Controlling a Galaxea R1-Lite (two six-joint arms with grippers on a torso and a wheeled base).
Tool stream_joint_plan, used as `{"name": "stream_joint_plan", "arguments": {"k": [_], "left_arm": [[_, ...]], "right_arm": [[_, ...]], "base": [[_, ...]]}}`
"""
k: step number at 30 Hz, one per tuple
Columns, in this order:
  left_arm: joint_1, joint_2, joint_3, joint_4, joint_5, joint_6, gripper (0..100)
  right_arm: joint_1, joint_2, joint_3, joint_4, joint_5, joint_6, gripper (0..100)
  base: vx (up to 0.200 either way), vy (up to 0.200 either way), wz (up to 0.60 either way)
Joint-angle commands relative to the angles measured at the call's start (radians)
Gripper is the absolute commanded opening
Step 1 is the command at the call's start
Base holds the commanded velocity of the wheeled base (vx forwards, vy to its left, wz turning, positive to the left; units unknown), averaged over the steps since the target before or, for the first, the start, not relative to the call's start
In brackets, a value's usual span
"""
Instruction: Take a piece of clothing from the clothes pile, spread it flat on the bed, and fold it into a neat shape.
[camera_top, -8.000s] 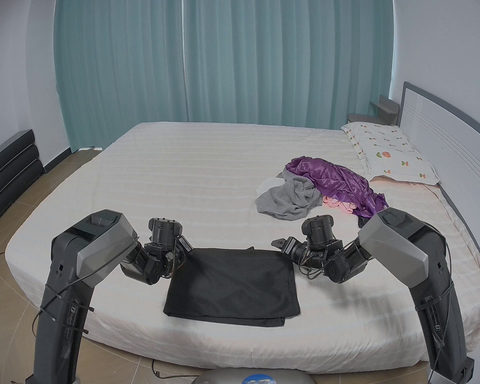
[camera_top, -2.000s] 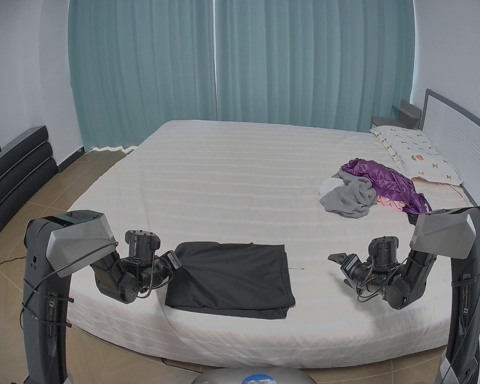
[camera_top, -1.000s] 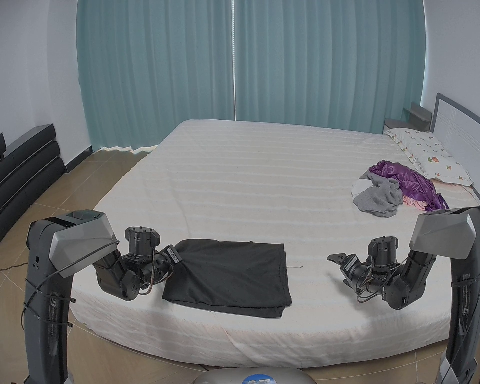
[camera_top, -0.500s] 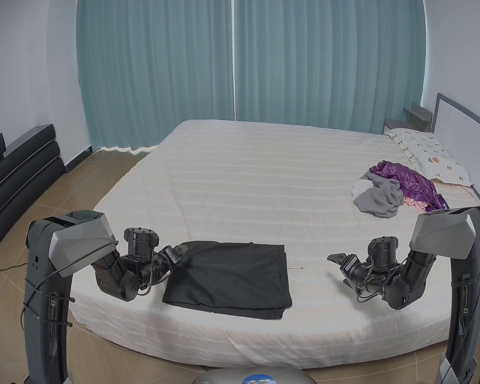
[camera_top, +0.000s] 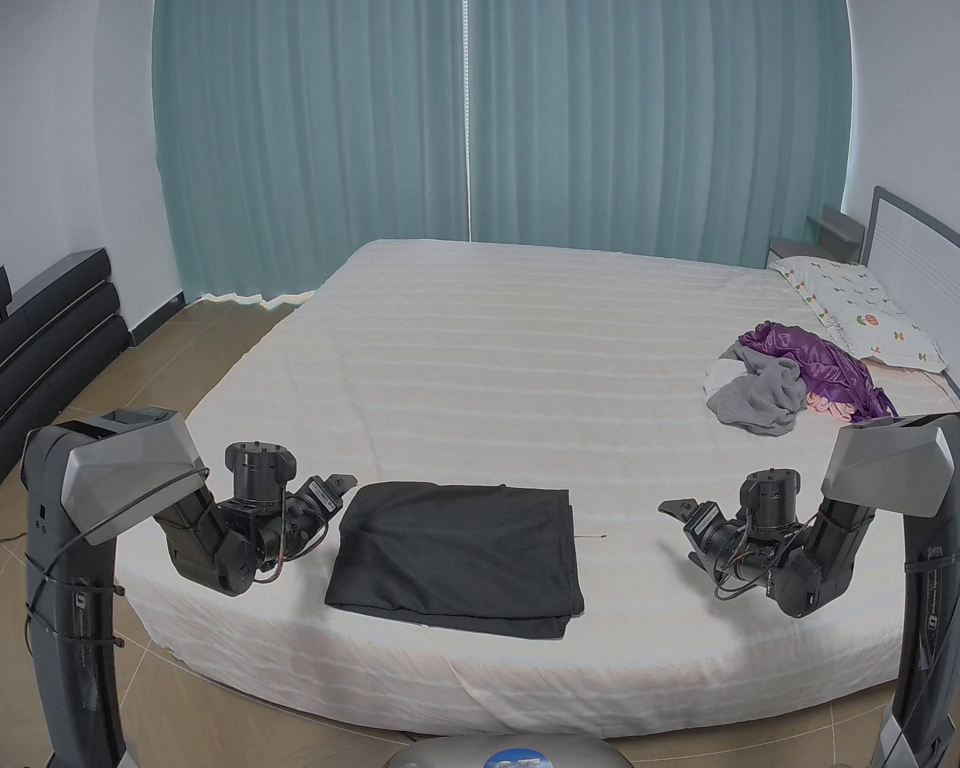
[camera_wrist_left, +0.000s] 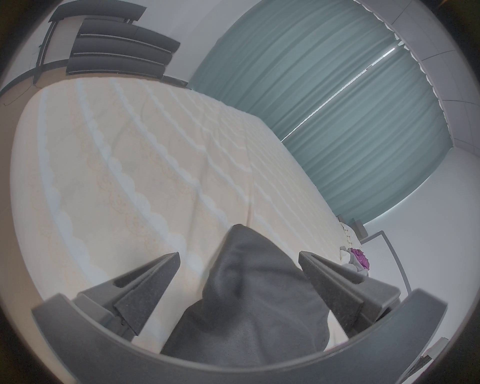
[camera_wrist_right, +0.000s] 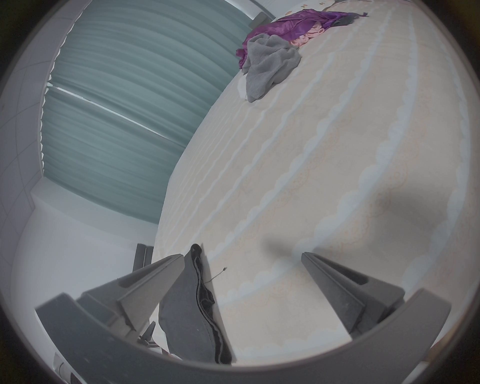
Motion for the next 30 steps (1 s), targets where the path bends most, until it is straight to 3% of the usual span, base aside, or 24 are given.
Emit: {"name": "stream_joint_plan", "arguments": {"k": [1, 5, 8, 12, 14, 17, 18, 24, 26, 27, 30], "left_arm": [[0.013, -0.103, 0.044, -0.061, 0.043, 0.018, 100], [0.026, -0.229, 0.132, -0.149, 0.071, 0.066, 100], [0.026, -0.366, 0.210, -0.179, 0.084, 0.124, 100], [0.015, -0.623, 0.334, -0.220, 0.163, 0.226, 100], [0.015, -0.665, 0.351, -0.223, 0.169, 0.245, 100], [0.007, -0.852, 0.452, -0.223, 0.206, 0.347, 100], [0.004, -0.861, 0.460, -0.223, 0.209, 0.351, 100], [-0.066, -1.116, 0.581, -0.223, 0.342, 0.477, 100], [-0.068, -1.130, 0.584, -0.223, 0.348, 0.485, 100], [-0.085, -1.242, 0.627, -0.214, 0.379, 0.558, 100], [-0.097, -1.338, 0.678, -0.208, 0.407, 0.638, 100]], "right_arm": [[-0.014, -0.067, 0.036, -0.027, -0.042, 0.039, 100], [-0.049, -0.236, 0.136, -0.068, -0.053, 0.026, 100], [-0.068, -0.399, 0.208, -0.073, -0.062, -0.026, 100], [-0.069, -0.690, 0.314, -0.081, -0.117, -0.151, 100], [-0.068, -0.745, 0.327, -0.082, -0.125, -0.177, 100], [-0.059, -1.049, 0.392, -0.053, -0.129, -0.321, 100], [-0.059, -1.067, 0.398, -0.050, -0.129, -0.333, 100], [0.007, -1.440, 0.527, 0.123, -0.129, -0.634, 100], [0.009, -1.456, 0.533, 0.136, -0.128, -0.648, 100], [0.010, -1.600, 0.558, 0.254, -0.119, -0.752, 100], [0.004, -1.718, 0.550, 0.381, -0.125, -0.829, 100]], "base": [[0.000, 0.000, 0.00], [0.000, 0.000, 0.00], [0.000, 0.000, 0.00], [0.000, 0.000, 0.00], [0.000, 0.000, 0.00], [0.000, 0.000, 0.00], [0.000, 0.000, 0.00], [0.000, 0.000, 0.00], [0.000, 0.000, 0.00], [0.000, 0.000, 0.00], [0.000, 0.000, 0.00]]}}
